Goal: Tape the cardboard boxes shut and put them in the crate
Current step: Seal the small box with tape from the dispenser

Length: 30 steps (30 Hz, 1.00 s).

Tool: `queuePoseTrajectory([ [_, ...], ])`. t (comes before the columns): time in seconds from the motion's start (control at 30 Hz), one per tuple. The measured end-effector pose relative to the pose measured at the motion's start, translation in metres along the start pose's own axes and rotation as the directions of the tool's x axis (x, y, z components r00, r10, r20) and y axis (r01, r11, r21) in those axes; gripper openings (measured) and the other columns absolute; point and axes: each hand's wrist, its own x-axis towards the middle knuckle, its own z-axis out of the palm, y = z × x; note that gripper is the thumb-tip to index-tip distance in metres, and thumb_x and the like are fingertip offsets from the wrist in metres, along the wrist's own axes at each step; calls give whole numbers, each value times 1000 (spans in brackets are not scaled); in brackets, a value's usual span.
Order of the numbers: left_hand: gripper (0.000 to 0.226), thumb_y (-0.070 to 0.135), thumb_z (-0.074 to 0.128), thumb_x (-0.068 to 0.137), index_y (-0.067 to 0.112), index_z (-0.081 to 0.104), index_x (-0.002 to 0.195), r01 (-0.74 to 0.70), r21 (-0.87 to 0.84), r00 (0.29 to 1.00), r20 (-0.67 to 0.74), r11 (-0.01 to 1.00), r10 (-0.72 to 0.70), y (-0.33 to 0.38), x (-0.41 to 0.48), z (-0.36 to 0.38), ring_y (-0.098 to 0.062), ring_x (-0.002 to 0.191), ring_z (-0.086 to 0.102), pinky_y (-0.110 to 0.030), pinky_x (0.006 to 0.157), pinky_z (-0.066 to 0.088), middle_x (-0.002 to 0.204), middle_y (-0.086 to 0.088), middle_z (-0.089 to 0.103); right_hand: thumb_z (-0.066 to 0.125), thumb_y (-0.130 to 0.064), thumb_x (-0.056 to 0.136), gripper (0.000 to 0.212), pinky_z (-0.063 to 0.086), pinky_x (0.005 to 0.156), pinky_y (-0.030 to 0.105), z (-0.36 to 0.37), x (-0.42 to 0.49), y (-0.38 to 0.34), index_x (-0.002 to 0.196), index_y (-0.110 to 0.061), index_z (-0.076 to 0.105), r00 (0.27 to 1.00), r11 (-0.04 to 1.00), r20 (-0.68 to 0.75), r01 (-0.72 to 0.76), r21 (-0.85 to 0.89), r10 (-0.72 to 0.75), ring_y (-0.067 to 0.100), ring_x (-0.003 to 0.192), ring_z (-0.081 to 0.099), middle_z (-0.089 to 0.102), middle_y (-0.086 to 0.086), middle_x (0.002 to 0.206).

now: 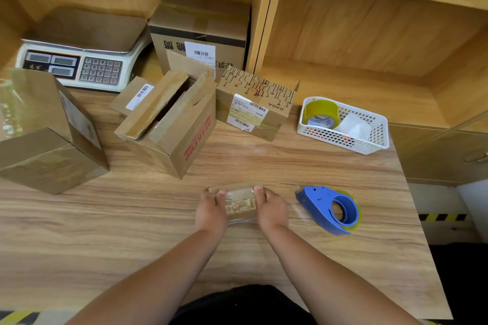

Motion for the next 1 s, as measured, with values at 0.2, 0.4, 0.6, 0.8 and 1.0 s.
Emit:
queuePoseTrajectory([
  [0.2,45,29,32,103,-1,34,137,-3,5,1000,21,1000,3,2,-2,-2,-33,121,49,-25,80,31,129,-20,53,57,-54,87,62,43,83,28,0,-4,5,127,-7,51,991,999,123,41,17,-43,26,113,57,64,8,118],
  [0.4,60,38,66,86,12,38,132,-19,-16,996,91,1000,21,-6,-6,-7,-22,103,57,-24,79,38,113,-1,58,54,-48,92,52,45,79,31,2,-8,6,119,-4,49,991,997,105,76,32,-79,27,106,60,64,10,110],
  [0.6,39,31,52,96,5,47,124,17,-42,999,39,999,-16,-8,-10,-2,-30,111,56,-26,81,37,110,-9,61,46,-51,94,60,44,95,37,7,-3,13,130,-3,47,992,997,120,42,64,-49,29,117,55,60,15,124],
  [0.8,45,34,34,102,0,43,129,30,-58,999,46,998,-28,-13,-13,-3,-34,116,51,-34,91,38,124,-20,56,41,-36,100,45,36,103,27,-4,-11,14,136,-9,50,987,963,149,22,268,-64,21,127,48,56,6,133],
  [1.0,45,33,32,102,11,37,141,145,-300,983,151,943,-103,-15,-13,-9,-25,115,46,-34,99,32,131,-10,50,52,-25,97,51,30,99,15,-20,-20,6,144,-14,39,969,914,145,132,383,-200,0,122,41,49,-5,139],
])
